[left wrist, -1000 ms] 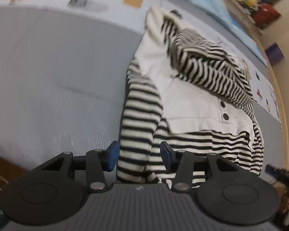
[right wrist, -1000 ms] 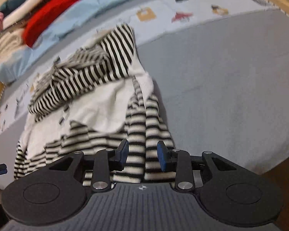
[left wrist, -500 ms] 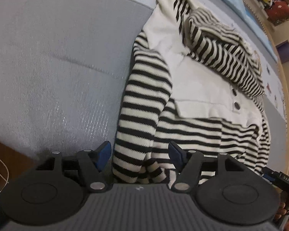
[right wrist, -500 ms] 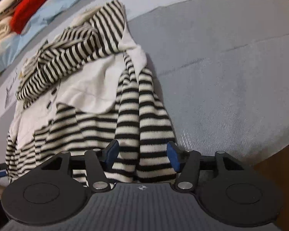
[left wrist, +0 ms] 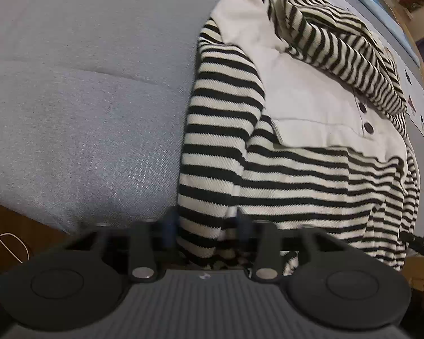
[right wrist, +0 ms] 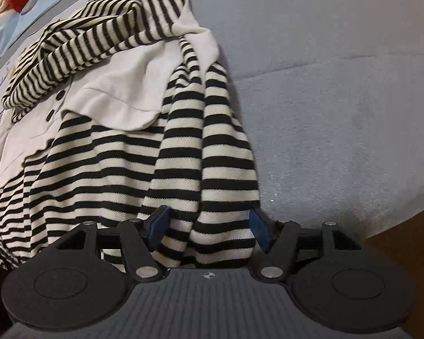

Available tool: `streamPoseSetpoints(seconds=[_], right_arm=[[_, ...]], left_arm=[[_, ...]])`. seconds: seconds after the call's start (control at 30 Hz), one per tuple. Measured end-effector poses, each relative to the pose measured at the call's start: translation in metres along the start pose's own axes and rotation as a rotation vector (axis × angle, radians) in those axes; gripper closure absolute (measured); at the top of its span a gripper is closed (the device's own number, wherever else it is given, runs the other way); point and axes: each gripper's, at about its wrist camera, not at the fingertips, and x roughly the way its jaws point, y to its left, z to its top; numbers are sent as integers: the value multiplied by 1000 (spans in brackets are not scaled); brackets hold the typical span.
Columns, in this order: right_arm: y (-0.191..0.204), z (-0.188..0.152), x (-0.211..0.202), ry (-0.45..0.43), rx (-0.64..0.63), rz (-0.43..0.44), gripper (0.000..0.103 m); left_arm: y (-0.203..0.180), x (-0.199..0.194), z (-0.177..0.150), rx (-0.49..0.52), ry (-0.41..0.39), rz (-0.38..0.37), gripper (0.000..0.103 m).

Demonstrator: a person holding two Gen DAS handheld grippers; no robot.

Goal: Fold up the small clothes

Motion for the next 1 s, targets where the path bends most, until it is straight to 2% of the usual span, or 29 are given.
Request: streamPoseSetpoints(seconds=[0.07,0.23,0.27,0.33,0.37,0.43,0.47,0.5,0.63,0.73,0.83,0.9,1.0], right_arm=[[-3,0,0,-4,10,-24,39],[-4,0,0,-3,13,-10,39],[-4,-1,0,-4,8,-9,42],[-3,-1,0,-9,12,9,50],[-1,-1,0,-8,11,19,58],[0,-2,0,-4,10,51,74],[1,-2,0,-2,13,70,85],[1,-2,-1,-3,18,87,92],[-3,-3,-4,-14,56,132,94],[-5,-3,-5,-13,67,130,94],[-2,-4,-3,-1,55,121,87],[1,-5,-2,11,36,119,78],[6,-6,-1,18,1,111,76]], left_arm=[[-3,-1,-2,13,-7,-16,88],[-4,-2,-4,3,-12,-13,87],[-4,-2,-4,-6,-8,-17,85],[-2,-1,-4,-16,-1,-14,74],[-2,-1,-5,-19,3,-7,70],[-2,0,-5,-18,2,-6,70],[-1,-1,-4,-19,2,-6,70],[-1,-1,-4,-21,2,-5,70],[-2,-1,-5,-26,2,-5,70],[0,-1,-6,-36,4,-6,67],[3,-2,-6,-45,6,-11,67],[4,-3,-6,-50,8,-14,66],[4,-3,-7,-50,10,-16,66]])
